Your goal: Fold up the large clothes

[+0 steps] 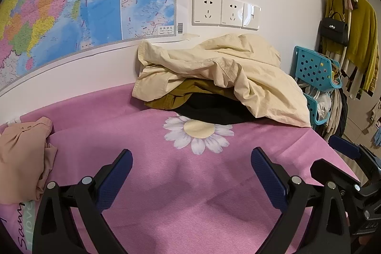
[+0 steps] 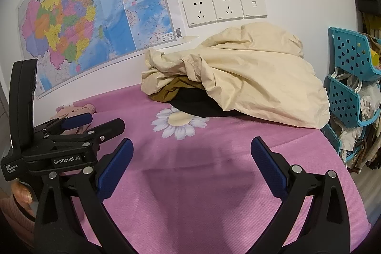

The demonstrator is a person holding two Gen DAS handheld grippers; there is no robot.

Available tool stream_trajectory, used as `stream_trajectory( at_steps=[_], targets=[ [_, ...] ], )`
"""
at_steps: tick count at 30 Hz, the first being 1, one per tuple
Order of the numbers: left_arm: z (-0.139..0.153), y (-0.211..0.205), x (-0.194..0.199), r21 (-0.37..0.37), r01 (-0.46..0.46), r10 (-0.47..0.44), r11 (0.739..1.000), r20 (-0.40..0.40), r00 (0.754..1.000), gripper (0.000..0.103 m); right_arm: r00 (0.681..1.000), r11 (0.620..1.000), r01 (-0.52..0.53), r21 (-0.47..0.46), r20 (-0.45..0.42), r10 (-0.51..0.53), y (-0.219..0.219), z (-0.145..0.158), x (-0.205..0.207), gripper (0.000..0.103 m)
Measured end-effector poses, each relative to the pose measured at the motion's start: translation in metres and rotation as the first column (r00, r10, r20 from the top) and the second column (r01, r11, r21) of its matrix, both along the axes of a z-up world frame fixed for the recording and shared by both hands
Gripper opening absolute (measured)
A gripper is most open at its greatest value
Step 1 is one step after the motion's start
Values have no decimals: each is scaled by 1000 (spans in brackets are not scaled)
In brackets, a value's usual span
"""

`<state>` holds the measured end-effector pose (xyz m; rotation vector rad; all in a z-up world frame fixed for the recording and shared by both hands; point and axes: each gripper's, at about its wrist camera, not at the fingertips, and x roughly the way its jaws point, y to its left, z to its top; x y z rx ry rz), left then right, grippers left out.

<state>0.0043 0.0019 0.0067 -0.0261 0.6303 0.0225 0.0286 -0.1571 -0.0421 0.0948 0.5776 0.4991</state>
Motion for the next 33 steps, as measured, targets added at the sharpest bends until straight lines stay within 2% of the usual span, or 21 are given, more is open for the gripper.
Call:
stream_trajectory(
  at_steps=[33],
  targets=[
    [-1,0,-4,-2,-1,1,1000,9,1000,96,1000,1000,3,4,0,-3,1,-1,-2,97]
  ],
)
